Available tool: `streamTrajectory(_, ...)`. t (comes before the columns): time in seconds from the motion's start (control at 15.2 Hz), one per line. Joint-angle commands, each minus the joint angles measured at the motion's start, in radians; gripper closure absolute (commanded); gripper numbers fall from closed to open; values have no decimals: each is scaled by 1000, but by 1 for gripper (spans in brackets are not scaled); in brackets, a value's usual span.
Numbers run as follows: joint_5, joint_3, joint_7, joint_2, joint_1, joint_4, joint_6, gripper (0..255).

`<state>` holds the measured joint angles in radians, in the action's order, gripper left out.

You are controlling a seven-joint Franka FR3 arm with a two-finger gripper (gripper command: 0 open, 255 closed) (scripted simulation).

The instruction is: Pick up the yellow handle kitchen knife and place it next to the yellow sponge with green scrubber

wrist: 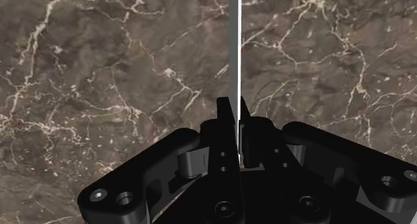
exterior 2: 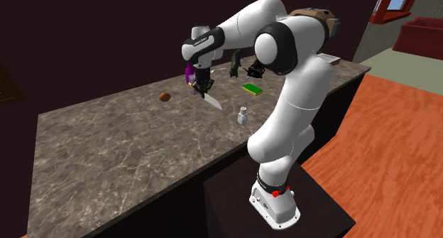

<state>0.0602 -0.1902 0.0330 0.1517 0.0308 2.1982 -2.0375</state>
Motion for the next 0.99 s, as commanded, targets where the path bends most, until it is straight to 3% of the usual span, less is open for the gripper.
streamTrajectory(0.0,-12,21,33,-41,-19,-46,7,255)
streamTrajectory(0.46,-42,88,149,-205,-82,-242,42,255)
streamTrajectory(0.92,-52,137,254,-401,-141,-504,112,255)
